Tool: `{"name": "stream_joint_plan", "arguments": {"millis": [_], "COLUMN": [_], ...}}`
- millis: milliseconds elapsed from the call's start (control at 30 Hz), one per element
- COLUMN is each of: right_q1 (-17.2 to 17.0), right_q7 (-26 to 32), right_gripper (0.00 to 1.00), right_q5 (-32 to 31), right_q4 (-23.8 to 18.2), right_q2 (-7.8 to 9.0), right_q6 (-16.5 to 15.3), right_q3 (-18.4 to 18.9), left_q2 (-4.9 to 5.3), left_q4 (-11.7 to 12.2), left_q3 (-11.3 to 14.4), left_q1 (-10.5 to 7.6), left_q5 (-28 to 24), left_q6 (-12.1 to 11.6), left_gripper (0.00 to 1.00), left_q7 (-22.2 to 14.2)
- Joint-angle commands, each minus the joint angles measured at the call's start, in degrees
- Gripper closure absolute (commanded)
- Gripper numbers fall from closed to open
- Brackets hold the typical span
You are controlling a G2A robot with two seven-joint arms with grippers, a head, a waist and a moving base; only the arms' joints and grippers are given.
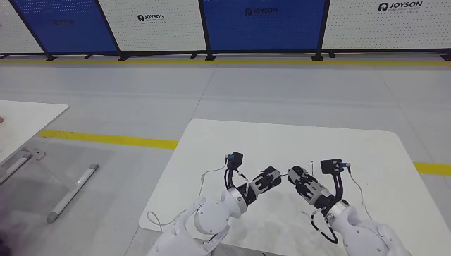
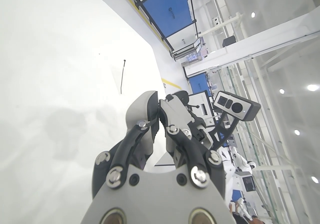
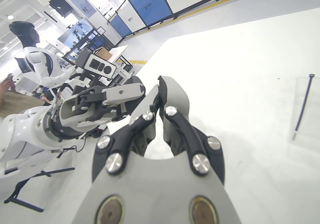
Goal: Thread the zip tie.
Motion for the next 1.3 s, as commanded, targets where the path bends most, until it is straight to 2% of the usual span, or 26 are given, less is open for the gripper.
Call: {"name": "stream_joint_plan", "arguments": {"millis": [0,167,267,400,567,933,1033,1067,1100,1133,1267], "right_q1": [0.13,0.25,0.33,0.06,-0.14,0.12,0.06,0.05,0.06,0.05,-0.08], "right_q7": [0.13,0.19,0.71,0.61,0.92,1.82,1.58,1.66,1.74,1.79,1.75], "right_gripper": [1.0,1.0,1.0,1.0,1.0,1.0,1.0,0.95,0.69,0.55,0.17], "right_q5": [-0.4,-0.18,1.52,2.82,2.12,1.14,2.02,2.41,2.51,2.58,2.52], "right_q4": [0.0,-0.02,0.14,0.07,0.03,-0.08,-0.12,-0.15,-0.18,-0.2,-0.32], "right_q2": [0.02,0.05,0.1,0.23,0.4,0.58,0.59,0.6,0.62,0.64,0.69], "right_q6": [0.08,-0.06,-1.21,-2.36,-2.5,-2.42,-2.27,-2.23,-2.22,-2.19,-2.12], "right_q3": [-0.12,-0.15,0.12,0.83,1.09,0.73,0.89,0.98,1.04,1.08,1.03], "left_q2": [0.02,0.04,0.09,-0.01,-0.07,-0.02,0.05,0.03,0.01,-0.02,-0.15], "left_q4": [-0.08,-0.2,-0.14,0.39,0.6,0.31,0.47,0.56,0.62,0.72,1.22], "left_q3": [0.11,0.37,0.26,0.14,0.49,0.56,0.5,0.44,0.46,0.45,0.48], "left_q1": [-0.04,-0.09,-0.14,-0.34,-0.58,-0.62,-0.63,-0.66,-0.71,-0.74,-1.18], "left_q5": [0.0,-0.34,-0.61,0.44,0.85,0.07,0.63,0.79,0.94,0.92,0.55], "left_q6": [-0.28,-1.76,-2.27,-1.0,-0.48,-1.69,-1.36,-0.95,-0.67,-0.35,0.72], "left_gripper": [1.0,1.0,1.0,1.0,1.0,1.0,1.0,1.0,1.0,1.0,1.0], "left_q7": [-0.46,-1.38,-1.77,0.82,0.98,-0.38,-0.68,-0.16,0.24,0.68,1.33]}}
